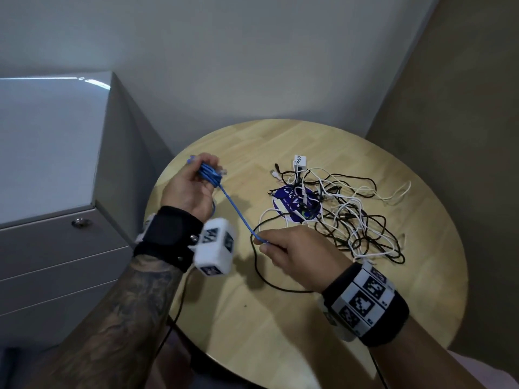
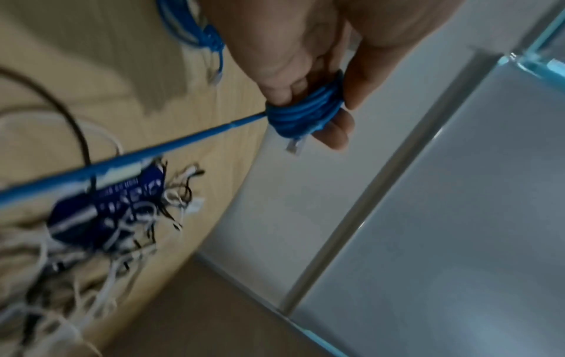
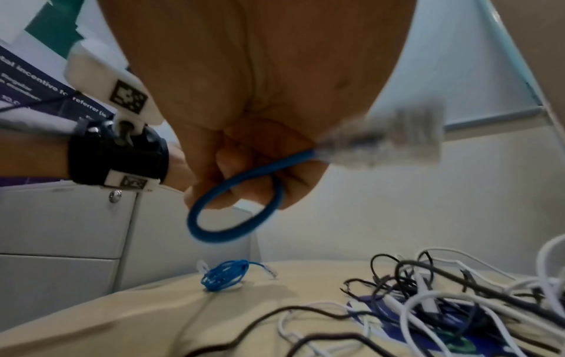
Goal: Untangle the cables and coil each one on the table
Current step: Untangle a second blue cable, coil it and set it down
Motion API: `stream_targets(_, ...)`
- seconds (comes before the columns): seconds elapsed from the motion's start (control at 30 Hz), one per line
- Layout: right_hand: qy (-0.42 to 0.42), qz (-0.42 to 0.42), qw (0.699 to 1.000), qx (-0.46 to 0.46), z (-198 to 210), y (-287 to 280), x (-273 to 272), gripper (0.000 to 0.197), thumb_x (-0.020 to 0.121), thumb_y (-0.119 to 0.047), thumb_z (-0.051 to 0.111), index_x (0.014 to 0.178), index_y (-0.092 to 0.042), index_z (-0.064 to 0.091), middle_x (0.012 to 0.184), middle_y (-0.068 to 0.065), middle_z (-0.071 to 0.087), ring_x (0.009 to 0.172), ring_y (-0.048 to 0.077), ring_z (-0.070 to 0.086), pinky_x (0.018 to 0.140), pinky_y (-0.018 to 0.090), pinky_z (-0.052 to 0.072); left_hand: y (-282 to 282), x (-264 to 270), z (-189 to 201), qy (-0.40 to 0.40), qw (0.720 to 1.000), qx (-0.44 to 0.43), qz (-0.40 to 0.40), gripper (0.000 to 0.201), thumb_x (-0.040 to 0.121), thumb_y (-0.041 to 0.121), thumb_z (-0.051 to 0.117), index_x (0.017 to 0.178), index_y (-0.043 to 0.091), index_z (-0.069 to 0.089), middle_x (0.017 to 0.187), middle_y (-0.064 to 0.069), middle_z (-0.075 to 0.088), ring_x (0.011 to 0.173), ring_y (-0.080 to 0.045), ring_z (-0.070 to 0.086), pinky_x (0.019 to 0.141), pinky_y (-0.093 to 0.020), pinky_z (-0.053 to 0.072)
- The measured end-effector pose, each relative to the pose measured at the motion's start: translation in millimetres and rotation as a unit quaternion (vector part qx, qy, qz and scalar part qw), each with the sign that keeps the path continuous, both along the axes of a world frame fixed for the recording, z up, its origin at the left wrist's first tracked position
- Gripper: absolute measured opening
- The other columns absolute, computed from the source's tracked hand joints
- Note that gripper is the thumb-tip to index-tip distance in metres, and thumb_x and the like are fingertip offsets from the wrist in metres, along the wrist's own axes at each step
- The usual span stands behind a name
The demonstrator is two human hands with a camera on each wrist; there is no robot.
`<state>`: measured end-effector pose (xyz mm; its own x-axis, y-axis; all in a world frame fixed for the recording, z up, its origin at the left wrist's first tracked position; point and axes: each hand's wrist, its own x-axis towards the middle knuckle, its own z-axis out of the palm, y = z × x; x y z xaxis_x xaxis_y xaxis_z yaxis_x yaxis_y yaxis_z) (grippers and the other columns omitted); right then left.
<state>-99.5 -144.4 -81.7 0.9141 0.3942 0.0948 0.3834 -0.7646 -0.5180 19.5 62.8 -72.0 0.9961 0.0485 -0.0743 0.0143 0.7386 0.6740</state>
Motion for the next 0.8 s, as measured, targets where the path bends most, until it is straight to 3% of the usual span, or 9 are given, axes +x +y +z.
stream_targets(0.07, -0.074, 0.017, 0.997, 0.015, 9.3, 1.0, -1.6, 0.02, 0.099, -0.037, 0.054, 0.093, -0.023, 0.066, 0.073, -0.003, 0.063, 0.073, 0.017, 0.059, 0.065, 0.036, 0.048, -12.9, -6.1, -3.9, -0.049, 0.981, 0.186, 0.016, 0.018, 0.098, 0.003, 0.047, 0.086, 0.003, 0.06, 0.074, -0.008, 0.061, 0.074, -0.024, 0.059, 0.068, -0.033, 0.053)
stream_targets(0.17, -0.209, -0.023, 0.975, 0.065, 27.8, -12.3, 2.5, 0.02, 0.1, -0.033, 0.059, 0.092, -0.021, 0.073, 0.075, -0.007, 0.061, 0.072, 0.015, 0.056, 0.064, 0.035, 0.047, -36.0, -32.5, -0.3, -0.129, 0.894, 0.42, -0.093, 0.015, 0.099, 0.002, 0.05, 0.095, -0.003, 0.063, 0.072, -0.009, 0.064, 0.061, -0.01, 0.063, 0.064, -0.021, 0.049)
stream_targets(0.23, -0.263, -0.07, 0.961, 0.057, 35.2, -29.0, 9.6, 0.019, 0.099, -0.033, 0.061, 0.095, -0.021, 0.075, 0.079, -0.006, 0.061, 0.077, 0.016, 0.056, 0.067, 0.035, 0.046, -49.8, -52.3, 4.3, -0.142, 0.853, 0.456, -0.213, 0.031, 0.103, 0.016, 0.044, 0.094, -0.008, 0.062, 0.068, -0.011, 0.06, 0.056, -0.01, 0.059, 0.059, -0.014, 0.045)
stream_targets(0.3, -0.272, -0.11, 0.955, 0.036, 36.4, -42.0, 14.8, 0.021, 0.099, -0.038, 0.059, 0.097, -0.024, 0.075, 0.082, -0.007, 0.062, 0.081, 0.019, 0.055, 0.069, 0.039, 0.046, -60.5, -67.6, 6.6, -0.139, 0.839, 0.442, -0.284, 0.041, 0.103, 0.026, 0.041, 0.087, -0.006, 0.061, 0.061, -0.009, 0.052, 0.055, -0.017, 0.05, 0.055, -0.016, 0.043)
stream_targets(0.4, -0.233, -0.127, 0.962, 0.065, 27.2, -53.8, 19.6, 0.018, 0.098, -0.04, 0.06, 0.098, -0.028, 0.073, 0.085, -0.01, 0.067, 0.081, 0.019, 0.059, 0.07, 0.042, 0.049, -69.2, -73.1, 12.1, -0.108, 0.874, 0.371, -0.295, 0.037, 0.101, 0.024, 0.044, 0.072, 0.003, 0.053, 0.049, 0.004, 0.038, 0.046, -0.011, 0.033, 0.051, -0.018, 0.043)
stream_targets(0.53, -0.107, -0.138, 0.97, 0.169, 19.6, -60.7, 22.7, 0.011, 0.095, -0.036, 0.063, 0.099, -0.028, 0.071, 0.077, -0.004, 0.068, 0.068, 0.017, 0.062, 0.065, 0.04, 0.052, -57.2, -60.9, 21.2, -0.018, 0.945, 0.206, -0.252, 0.037, 0.092, 0.031, 0.051, 0.063, 0.007, 0.051, 0.047, 0.004, 0.026, 0.038, -0.011, 0.026, 0.052, -0.028, 0.047)
stream_targets(0.67, -0.007, -0.118, 0.96, 0.254, 20.3, -56.0, 20.5, 0.016, 0.099, -0.02, 0.064, 0.086, -0.014, 0.072, 0.064, 0.003, 0.061, 0.057, 0.008, 0.055, 0.059, 0.022, 0.046, -47.3, -53.2, 24.4, 0.024, 0.967, 0.096, -0.237, 0.04, 0.095, 0.031, 0.049, 0.059, 0.012, 0.049, 0.045, 0.005, 0.024, 0.034, -0.008, 0.025, 0.049, -0.025, 0.045)
stream_targets(0.8, 0.043, -0.162, 0.935, 0.314, 21.0, -62.0, 21.6, 0.023, 0.102, -0.018, 0.058, 0.085, -0.01, 0.071, 0.062, -0.008, 0.063, 0.056, 0.003, 0.048, 0.057, 0.019, 0.039, -29.9, -38.8, 27.8, 0.076, 0.978, 0.015, -0.195, 0.047, 0.098, 0.033, 0.044, 0.055, 0.017, 0.046, 0.041, 0.008, 0.025, 0.031, -0.006, 0.022, 0.046, -0.021, 0.039)
